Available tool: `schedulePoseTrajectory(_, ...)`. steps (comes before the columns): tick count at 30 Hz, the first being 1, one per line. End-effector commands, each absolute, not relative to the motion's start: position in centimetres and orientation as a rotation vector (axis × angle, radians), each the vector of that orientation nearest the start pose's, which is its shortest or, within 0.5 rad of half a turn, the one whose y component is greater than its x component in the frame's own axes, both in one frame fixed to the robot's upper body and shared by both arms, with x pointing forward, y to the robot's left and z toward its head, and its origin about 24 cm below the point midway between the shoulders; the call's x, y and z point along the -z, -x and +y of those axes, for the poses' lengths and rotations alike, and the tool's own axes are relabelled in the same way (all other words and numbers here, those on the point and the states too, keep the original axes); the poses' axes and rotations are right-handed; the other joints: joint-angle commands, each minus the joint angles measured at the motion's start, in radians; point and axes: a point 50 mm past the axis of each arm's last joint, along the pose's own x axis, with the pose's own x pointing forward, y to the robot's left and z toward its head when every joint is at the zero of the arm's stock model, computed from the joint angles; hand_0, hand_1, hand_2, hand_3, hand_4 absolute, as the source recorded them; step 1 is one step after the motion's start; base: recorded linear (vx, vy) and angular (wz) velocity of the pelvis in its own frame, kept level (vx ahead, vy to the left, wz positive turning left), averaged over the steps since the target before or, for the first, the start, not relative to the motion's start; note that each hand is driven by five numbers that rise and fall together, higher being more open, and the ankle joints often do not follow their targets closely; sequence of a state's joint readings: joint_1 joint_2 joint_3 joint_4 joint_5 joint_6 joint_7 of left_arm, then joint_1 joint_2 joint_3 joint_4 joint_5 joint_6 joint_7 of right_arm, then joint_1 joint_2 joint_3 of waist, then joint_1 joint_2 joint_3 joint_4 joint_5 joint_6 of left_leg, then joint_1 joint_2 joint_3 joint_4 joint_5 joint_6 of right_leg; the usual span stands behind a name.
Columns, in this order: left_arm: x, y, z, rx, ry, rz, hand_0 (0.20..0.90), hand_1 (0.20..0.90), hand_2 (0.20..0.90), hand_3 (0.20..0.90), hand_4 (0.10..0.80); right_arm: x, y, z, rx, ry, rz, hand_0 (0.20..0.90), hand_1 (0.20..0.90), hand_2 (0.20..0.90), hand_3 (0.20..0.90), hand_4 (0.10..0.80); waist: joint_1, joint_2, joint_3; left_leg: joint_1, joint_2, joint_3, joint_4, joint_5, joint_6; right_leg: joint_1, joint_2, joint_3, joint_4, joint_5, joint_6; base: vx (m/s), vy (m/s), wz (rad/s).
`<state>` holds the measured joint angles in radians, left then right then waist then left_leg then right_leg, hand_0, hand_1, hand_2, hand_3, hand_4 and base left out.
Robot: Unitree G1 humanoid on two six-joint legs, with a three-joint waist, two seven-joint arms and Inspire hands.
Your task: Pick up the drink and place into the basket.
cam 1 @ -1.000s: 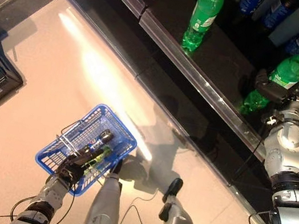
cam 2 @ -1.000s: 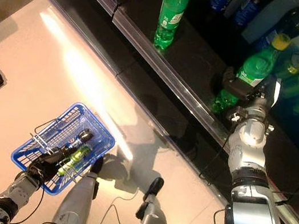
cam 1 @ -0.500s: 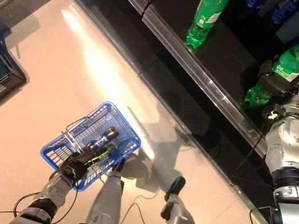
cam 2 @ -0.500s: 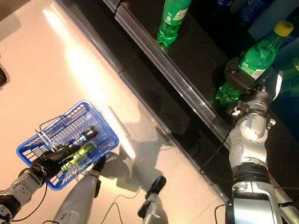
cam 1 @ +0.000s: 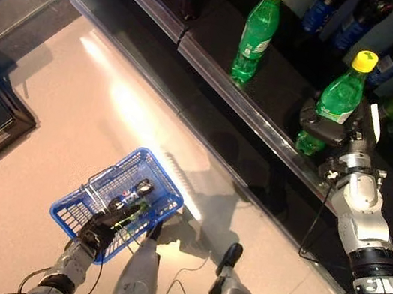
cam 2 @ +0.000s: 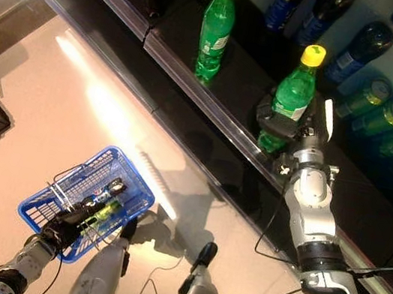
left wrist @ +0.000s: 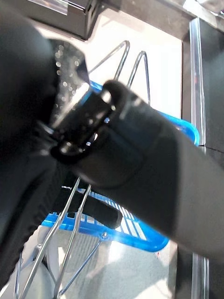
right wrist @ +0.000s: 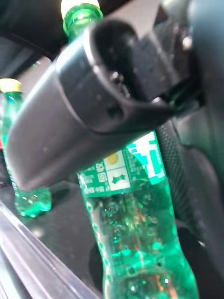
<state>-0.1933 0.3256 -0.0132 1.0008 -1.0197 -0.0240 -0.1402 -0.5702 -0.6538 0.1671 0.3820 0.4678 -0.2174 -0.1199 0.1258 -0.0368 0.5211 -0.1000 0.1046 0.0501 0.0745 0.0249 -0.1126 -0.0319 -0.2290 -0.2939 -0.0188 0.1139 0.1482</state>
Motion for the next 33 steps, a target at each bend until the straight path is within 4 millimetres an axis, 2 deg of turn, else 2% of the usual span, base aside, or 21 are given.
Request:
schedulePoseTrajectory(1, 10.1, -19.5, 24.9, -0.302, 0.654, 0.559, 0.300, 0.300, 0.300, 0.200, 0.100, -23.8, -32.2, -23.5, 0.001, 0.224, -0.709, 0.300, 0.300, 0.300, 0.200, 0.100, -0.014, -0.010, -0.259, 0.051, -0.075, 0.066, -0.072, -0.014, 0.051, 0.010, 0.042, -0.004, 0.035, -0.057, 0.008, 0.124, 0.027, 0.02)
schedulePoseTrajectory(8, 11.2, -18.1, 24.6, -0.348, 0.667, 0.603, 0.300, 0.300, 0.300, 0.200, 0.100, -22.1, -31.1, -21.9, -0.105, 0.253, -0.693, 0.300, 0.300, 0.300, 0.200, 0.100, -0.017, -0.007, -0.353, 0.126, -0.068, 0.064, -0.161, 0.010, 0.042, 0.086, 0.047, -0.032, -0.016, -0.054, 0.008, 0.066, 0.000, 0.03)
schedulePoseTrajectory(13, 11.8, -17.4, 24.7, -0.374, 0.662, 0.639, 0.300, 0.300, 0.300, 0.200, 0.100, -22.0, -30.6, -21.1, -0.147, 0.266, -0.699, 0.300, 0.300, 0.300, 0.200, 0.100, -0.017, -0.016, -0.385, 0.137, -0.068, 0.059, -0.162, 0.005, 0.035, 0.121, 0.052, -0.054, -0.060, -0.043, 0.006, 0.010, -0.017, 0.09)
schedulePoseTrajectory(19, 12.3, -16.4, 25.2, -0.402, 0.677, 0.655, 0.300, 0.300, 0.300, 0.200, 0.100, -22.1, -30.0, -20.0, -0.231, 0.302, -0.712, 0.300, 0.300, 0.300, 0.200, 0.100, -0.016, -0.027, -0.413, 0.161, -0.070, 0.066, -0.162, -0.005, 0.041, 0.137, 0.048, -0.056, -0.068, -0.045, 0.008, 0.005, -0.003, 0.02)
schedulePoseTrajectory(24, 11.5, -17.3, 25.4, -0.381, 0.740, 0.569, 0.300, 0.300, 0.300, 0.200, 0.100, -21.3, -29.6, -19.3, -0.307, 0.289, -0.694, 0.300, 0.300, 0.300, 0.200, 0.100, -0.010, -0.032, -0.424, 0.176, -0.072, 0.060, -0.162, -0.010, 0.050, 0.155, 0.049, -0.062, -0.059, -0.055, 0.009, 0.000, 0.000, 0.00)
schedulePoseTrajectory(33, 8.2, -20.7, 23.6, -0.205, 0.822, 0.365, 0.300, 0.300, 0.300, 0.200, 0.100, -19.6, -29.6, -16.9, -0.368, 0.266, -0.666, 0.300, 0.300, 0.300, 0.200, 0.100, 0.046, -0.045, -0.424, 0.178, -0.076, 0.025, -0.162, -0.005, 0.057, 0.190, 0.051, -0.094, -0.060, -0.057, 0.014, 0.016, -0.052, 0.00)
